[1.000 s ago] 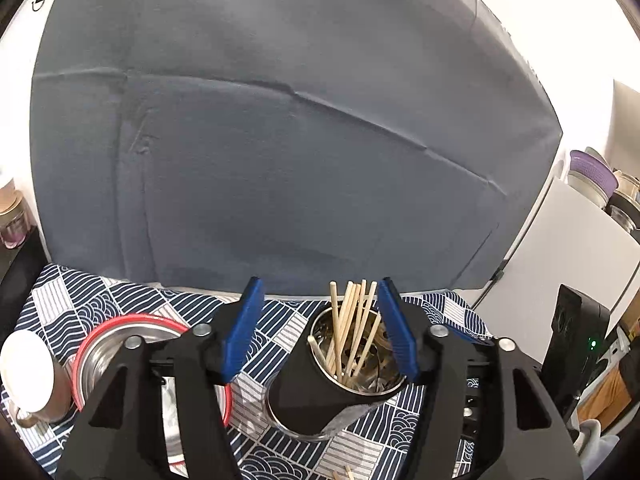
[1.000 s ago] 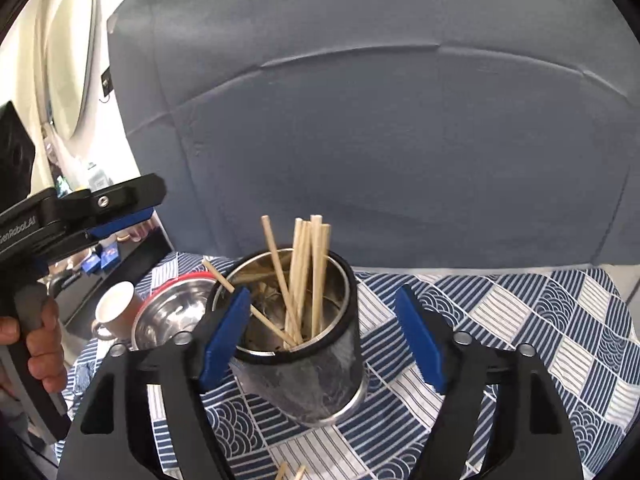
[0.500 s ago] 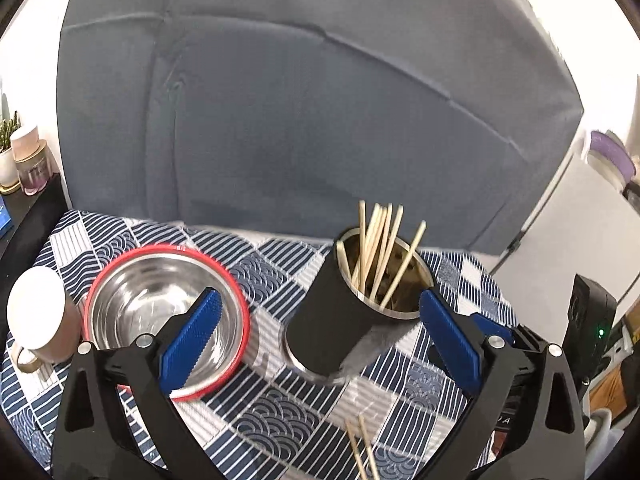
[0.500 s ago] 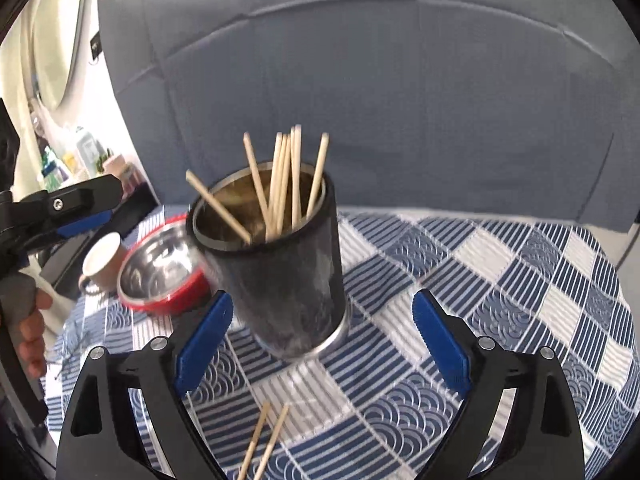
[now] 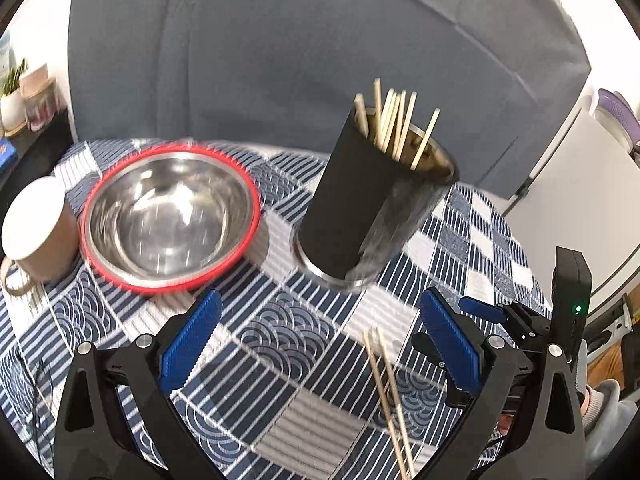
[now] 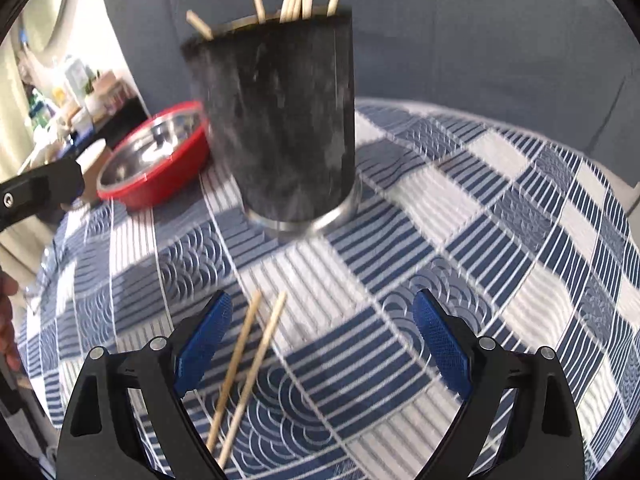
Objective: Organize utensils
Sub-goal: 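Lower both open tools toward the last two chopsticks on the cloth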
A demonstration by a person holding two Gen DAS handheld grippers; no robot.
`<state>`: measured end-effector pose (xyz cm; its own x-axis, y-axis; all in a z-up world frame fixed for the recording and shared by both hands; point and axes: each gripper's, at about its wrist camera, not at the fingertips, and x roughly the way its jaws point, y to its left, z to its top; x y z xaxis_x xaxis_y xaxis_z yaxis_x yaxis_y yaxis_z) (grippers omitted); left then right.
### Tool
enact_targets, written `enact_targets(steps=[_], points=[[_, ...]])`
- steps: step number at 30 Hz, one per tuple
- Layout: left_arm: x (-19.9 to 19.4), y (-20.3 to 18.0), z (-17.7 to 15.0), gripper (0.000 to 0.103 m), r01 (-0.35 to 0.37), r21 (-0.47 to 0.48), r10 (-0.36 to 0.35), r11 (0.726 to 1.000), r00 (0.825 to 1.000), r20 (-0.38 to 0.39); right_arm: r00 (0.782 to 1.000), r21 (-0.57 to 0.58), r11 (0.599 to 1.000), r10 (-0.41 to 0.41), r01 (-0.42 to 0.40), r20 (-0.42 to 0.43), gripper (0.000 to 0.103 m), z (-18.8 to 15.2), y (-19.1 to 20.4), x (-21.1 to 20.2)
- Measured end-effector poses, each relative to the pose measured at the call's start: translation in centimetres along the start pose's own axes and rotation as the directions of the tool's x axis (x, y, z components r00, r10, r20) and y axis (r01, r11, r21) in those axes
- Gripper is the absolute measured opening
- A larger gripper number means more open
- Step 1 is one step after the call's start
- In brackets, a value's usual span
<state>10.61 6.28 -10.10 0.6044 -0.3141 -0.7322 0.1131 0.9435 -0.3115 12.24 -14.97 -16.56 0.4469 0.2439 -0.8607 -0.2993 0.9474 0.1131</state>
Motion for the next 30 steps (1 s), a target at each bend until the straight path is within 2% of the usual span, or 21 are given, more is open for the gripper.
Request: enact_targets(steps=[7,13,17,20,24,28,30], points=[[1.4,0.4,-2.0,0.097,-0.011,-0.014,0.01,1.0,0.997,-0.078,0.998,0.002,1.0,-0.011,0.011,-0.069,0.087,-2.4,0.3,1.5],[3.3,0.0,-3.2,0.097,-0.014,-0.017,0.011,1.0,0.986,-0.169,0.991,-0.033,0.998,-0.055,0.052,-0.12,0.087,-3.9,1.1,2.5],[4.6,-0.5,-3.9,0.097,-0.011,-0.013,0.008,1.0,0.976,-0.215,0.991,-0.006,0.999,-0.054,0.053,-0.119,0.088,-4.4,1.0,2.4],[5.6,-1.1,-4.4,0.097,-0.003,-0.005,0.002,1.0,0.969,-0.246,0.989,-0.039,0.997,-0.078,0.074,-0.129,0.088,-4.6,1.3,2.4],[6.9,-2.1,-4.8,0.097,0.006,0.006,-0.004,1.0,0.961,-0.277,0.987,-0.042,0.997,-0.072,0.067,-0.145,0.088,-5.0,1.1,2.1],[8.2,-3.1,-5.1,0.097,0.01,0.026,-0.002,1.0,0.952,-0.307,0.985,-0.035,0.997,-0.079,0.075,-0.155,0.086,-5.6,0.3,1.5],[8.7,-3.5,-5.2,0.097,0.008,0.036,0.004,0.999,0.947,-0.32,0.985,-0.031,0.997,-0.078,0.074,-0.153,0.081,-5.9,0.0,1.1]])
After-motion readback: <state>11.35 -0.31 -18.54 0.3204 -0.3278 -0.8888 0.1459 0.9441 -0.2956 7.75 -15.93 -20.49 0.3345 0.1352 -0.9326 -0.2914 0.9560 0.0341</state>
